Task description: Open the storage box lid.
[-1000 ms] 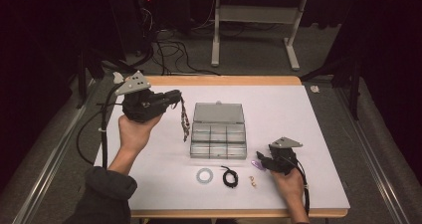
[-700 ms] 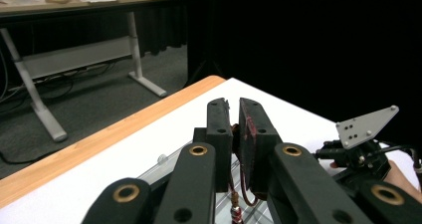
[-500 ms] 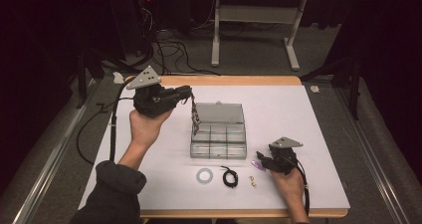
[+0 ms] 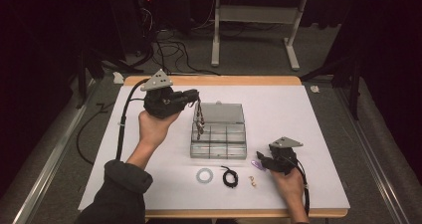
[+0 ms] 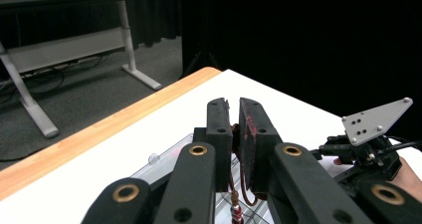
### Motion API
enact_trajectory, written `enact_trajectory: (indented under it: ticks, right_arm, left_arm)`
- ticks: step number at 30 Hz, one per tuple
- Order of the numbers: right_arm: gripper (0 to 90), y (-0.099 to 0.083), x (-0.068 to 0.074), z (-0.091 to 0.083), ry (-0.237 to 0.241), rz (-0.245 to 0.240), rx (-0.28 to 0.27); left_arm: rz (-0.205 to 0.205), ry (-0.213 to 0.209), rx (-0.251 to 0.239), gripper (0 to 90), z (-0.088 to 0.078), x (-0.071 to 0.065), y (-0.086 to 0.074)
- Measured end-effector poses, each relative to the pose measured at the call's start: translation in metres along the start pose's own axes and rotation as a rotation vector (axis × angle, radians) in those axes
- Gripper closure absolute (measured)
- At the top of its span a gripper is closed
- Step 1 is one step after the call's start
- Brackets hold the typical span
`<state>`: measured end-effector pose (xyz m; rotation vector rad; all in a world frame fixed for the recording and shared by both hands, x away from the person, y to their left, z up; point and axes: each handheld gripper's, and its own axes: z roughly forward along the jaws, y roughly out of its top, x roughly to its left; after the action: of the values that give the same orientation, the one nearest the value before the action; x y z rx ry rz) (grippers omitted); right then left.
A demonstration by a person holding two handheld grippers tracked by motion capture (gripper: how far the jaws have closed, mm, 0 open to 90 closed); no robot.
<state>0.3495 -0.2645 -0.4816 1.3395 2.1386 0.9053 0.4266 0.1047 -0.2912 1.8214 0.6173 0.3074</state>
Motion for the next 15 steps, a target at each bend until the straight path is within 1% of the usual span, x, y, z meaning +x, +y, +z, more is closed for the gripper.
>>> enact_trajectory:
  ticks: [4, 7, 15]
  right_arm:
    - [42.1, 0.0, 0.0, 0.0, -0.001, -0.002, 0.0]
    - [42.1, 0.0, 0.0, 0.0, -0.002, -0.002, -0.001]
    - [42.0, 0.0, 0.0, 0.0, -0.002, -0.002, -0.001]
  left_arm:
    - [-0.012, 0.0, 0.002, 84.3, 0.003, 0.003, -0.003]
    - [-0.014, 0.004, 0.011, 84.2, 0.005, 0.004, -0.007]
    - [-0.038, 0.007, 0.033, 84.2, 0.009, 0.009, -0.017]
